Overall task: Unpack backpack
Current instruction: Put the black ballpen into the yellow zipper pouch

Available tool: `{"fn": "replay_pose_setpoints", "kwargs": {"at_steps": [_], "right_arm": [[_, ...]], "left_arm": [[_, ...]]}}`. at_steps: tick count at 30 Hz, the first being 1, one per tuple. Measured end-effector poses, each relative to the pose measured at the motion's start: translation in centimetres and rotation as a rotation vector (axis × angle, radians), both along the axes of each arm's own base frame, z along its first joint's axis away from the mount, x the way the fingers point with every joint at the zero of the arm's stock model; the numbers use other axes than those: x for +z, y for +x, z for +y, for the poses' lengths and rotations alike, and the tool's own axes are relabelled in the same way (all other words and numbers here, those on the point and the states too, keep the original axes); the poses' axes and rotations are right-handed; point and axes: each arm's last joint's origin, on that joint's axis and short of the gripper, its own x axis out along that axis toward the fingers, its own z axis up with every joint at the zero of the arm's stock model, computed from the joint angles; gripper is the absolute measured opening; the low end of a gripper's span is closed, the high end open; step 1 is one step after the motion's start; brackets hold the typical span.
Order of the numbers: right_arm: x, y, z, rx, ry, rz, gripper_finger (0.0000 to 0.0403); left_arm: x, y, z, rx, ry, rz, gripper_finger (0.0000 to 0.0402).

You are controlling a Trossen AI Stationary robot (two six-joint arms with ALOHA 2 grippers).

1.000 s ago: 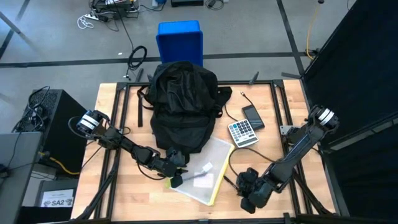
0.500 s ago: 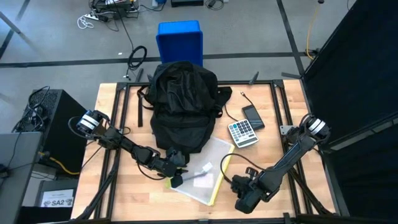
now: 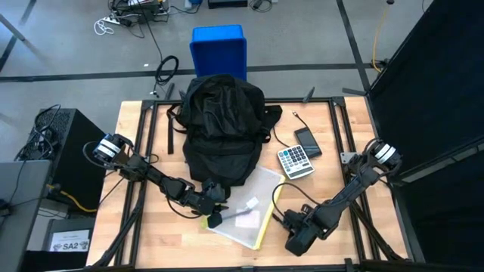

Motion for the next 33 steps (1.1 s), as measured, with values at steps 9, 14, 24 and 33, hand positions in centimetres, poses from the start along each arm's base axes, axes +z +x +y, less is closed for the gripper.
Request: {"fn": "replay_pose_setpoints", "kwargs": {"at_steps": [9, 14, 24, 33], "right_arm": [[-1.1, -0.8, -0.8, -0.002, -0.037, 0.028, 0.0133], [-1.3, -1.0, -1.2, 0.053, -0.074, 0.043, 0.0051], [0.3, -0.7, -0.6, 0.148, -0.086, 0.030, 0.0006], [3.7, -0.5, 1.2, 0.160, -0.054, -0.060, 0.0003]], "left_arm": [[0.0, 0.0, 0.0, 0.000, -0.001, 0.000, 0.0087], [0.0, 0.0, 0.0, 0.000, -0.001, 0.000, 0.0087], [0.0, 0.0, 0.0, 0.001, -0.001, 0.000, 0.0087], [0.0, 0.0, 0.0, 0.001, -0.002, -0.001, 0.0087]]}}
